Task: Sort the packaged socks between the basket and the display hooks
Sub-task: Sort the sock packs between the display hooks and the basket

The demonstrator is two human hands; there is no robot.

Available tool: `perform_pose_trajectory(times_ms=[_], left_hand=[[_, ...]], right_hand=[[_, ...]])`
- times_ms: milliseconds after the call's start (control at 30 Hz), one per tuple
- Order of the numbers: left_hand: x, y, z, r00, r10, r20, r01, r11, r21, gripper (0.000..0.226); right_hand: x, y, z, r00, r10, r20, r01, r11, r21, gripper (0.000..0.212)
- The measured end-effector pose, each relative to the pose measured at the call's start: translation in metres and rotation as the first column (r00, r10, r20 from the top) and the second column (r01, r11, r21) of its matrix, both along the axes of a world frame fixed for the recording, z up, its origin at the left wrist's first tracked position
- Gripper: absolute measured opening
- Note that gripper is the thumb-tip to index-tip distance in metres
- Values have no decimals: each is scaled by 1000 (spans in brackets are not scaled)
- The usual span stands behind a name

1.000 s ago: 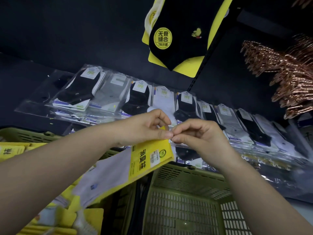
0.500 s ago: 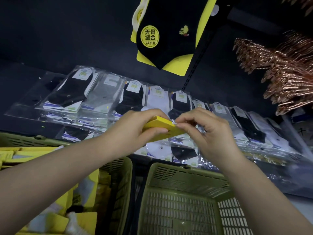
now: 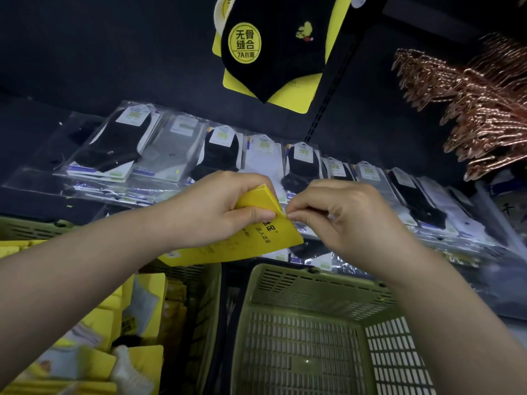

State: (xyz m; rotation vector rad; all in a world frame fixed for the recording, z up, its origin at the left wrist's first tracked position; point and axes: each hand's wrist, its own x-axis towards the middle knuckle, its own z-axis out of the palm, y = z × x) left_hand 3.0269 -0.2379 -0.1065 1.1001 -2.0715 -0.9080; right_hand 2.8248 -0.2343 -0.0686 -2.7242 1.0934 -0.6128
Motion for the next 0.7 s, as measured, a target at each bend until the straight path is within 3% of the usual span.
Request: perform_pose_trajectory(times_ms=[167,333,467,700], left_hand=[[0,-2,-5,998,-29,-56,34,995,92,6],[7,-6,-2,992,-44,-122,63,986,156,7],[10,-4,3,979,-57,-195,96,976,197,13],[16,-3,9,977,-148,-153,179,961,210,38]], right_hand=[[3,3,2,996,-43,-81,44,999,15,12],[7,10,-11,963,-161,217,99,957,272,6],[12,9,-13,966,-120,229,90,986,138,10],[15,8,-8,996,69,49,-70,997,21,9]])
